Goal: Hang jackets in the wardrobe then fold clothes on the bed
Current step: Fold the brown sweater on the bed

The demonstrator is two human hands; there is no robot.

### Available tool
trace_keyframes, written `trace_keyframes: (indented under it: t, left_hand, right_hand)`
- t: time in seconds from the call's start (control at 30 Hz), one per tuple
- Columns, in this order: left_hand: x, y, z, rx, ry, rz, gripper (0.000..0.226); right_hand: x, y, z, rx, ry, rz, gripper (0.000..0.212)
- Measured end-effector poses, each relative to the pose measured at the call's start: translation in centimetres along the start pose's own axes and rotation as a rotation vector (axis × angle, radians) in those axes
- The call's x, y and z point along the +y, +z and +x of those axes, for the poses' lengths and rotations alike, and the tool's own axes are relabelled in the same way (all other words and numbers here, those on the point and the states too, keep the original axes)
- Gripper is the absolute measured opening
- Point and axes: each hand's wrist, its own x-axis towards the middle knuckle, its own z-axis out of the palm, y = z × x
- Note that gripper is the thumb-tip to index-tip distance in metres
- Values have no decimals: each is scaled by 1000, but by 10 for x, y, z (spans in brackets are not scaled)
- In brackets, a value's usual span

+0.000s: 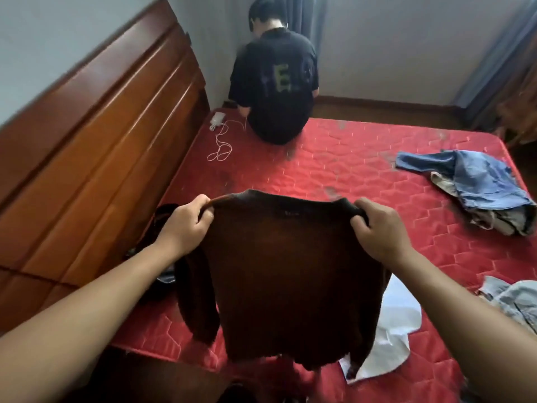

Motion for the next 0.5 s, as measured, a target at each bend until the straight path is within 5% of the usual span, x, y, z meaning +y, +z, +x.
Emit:
trace_keyframes:
  t: [0.13,0.33,0.5]
  left_hand:
    - [-33,64,52,-121,-98,7,7]
    - [-77,151,198,-85,-162,23,16]
    - [-123,261,265,-104,-288,87,50]
  right_hand:
    - [52,66,37,-109,215,-12,22]
    - [128,161,162,-132,206,-92,14]
    - [189,275,200,-165,275,-202,35]
